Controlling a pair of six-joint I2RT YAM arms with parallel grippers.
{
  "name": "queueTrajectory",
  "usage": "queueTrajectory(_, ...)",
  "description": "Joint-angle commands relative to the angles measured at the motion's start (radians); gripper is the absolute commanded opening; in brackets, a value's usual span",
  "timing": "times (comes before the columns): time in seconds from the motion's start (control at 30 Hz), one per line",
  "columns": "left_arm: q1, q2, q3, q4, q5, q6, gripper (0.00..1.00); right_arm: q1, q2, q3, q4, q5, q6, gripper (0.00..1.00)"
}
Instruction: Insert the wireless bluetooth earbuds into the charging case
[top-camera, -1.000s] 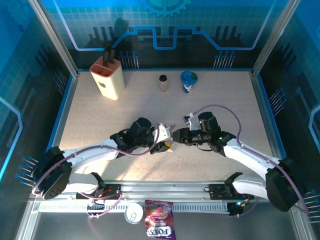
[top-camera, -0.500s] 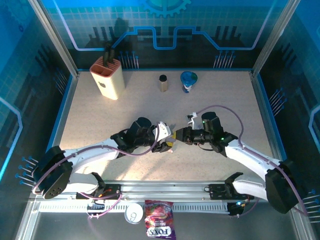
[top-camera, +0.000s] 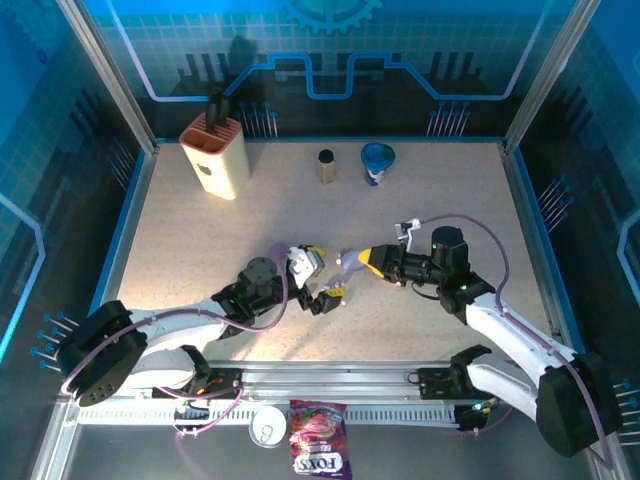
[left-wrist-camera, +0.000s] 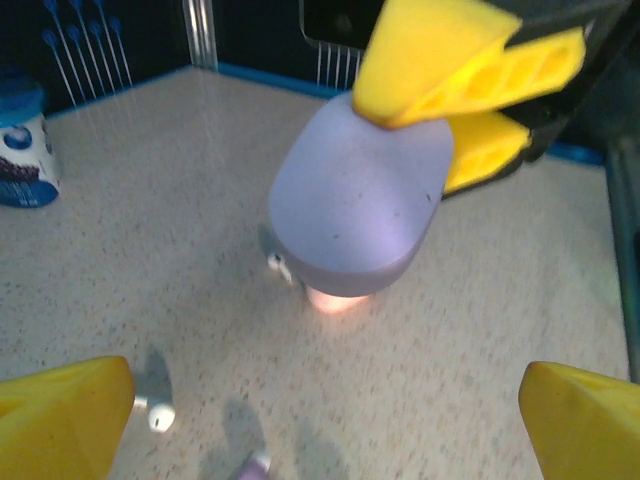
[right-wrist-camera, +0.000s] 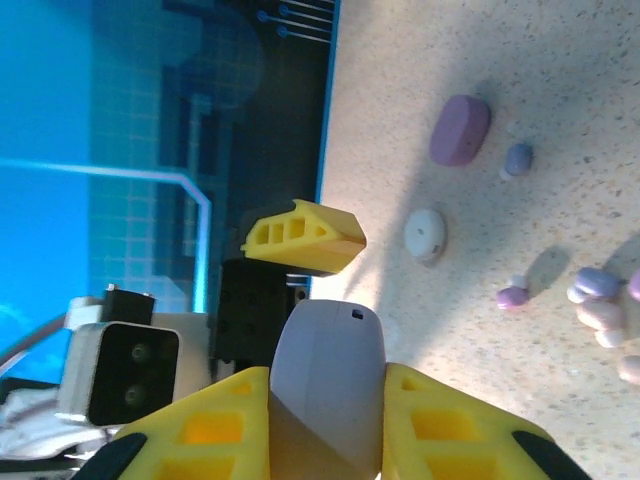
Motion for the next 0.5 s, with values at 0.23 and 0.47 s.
queueTrajectory(0.23,-0.003,0.176,-0.032,0.596,0.041,-0.111,0.94,-0.029,-0.09,-0.025,0.273,-0.063,0.315,0.1)
queueTrajectory(0.47,-0.004,0.221,0.055,0.626,0.111,-0.097,0.89,-0.034,-0.081,-0.064,0.487,-0.059,0.47,0.09)
